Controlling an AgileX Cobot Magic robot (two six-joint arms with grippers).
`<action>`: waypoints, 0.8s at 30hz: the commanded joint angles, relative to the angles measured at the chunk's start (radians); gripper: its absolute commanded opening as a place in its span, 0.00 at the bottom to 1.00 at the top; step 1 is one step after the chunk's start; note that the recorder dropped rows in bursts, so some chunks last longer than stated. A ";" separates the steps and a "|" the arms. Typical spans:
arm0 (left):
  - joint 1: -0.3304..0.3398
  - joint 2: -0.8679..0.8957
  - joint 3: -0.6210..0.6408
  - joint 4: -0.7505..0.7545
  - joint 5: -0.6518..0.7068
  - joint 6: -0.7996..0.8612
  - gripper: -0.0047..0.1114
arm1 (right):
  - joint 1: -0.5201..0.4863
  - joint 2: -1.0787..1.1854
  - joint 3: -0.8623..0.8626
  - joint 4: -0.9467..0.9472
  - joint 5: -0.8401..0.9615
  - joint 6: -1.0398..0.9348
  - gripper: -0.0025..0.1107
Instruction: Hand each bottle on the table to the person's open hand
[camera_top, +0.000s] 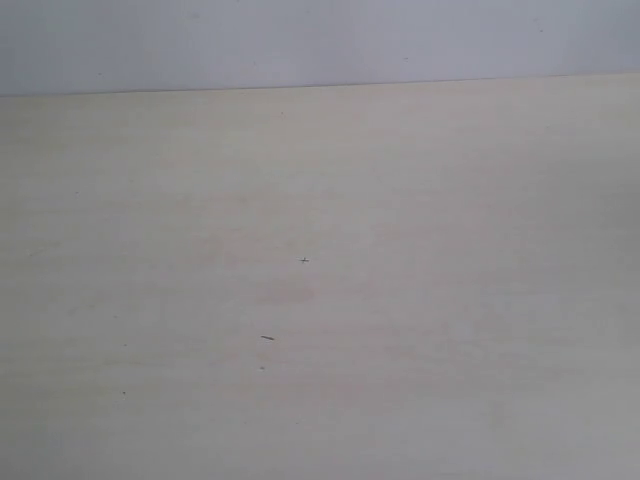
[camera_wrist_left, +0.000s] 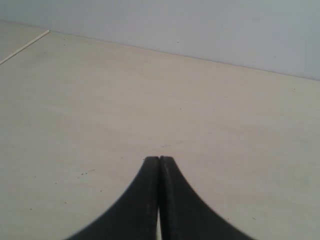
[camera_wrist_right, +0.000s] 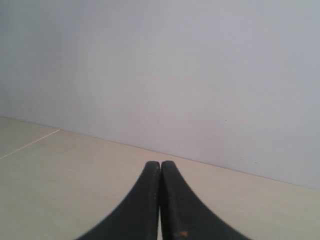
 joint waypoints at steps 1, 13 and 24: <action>0.002 -0.010 0.004 0.005 0.000 0.000 0.04 | -0.002 -0.003 0.008 0.004 -0.003 -0.007 0.03; 0.002 -0.010 0.004 0.005 0.000 0.000 0.04 | -0.002 -0.003 0.008 -0.267 -0.028 -0.041 0.03; 0.002 -0.010 0.004 0.005 0.000 0.000 0.04 | -0.151 -0.206 0.163 -0.388 -0.029 0.230 0.03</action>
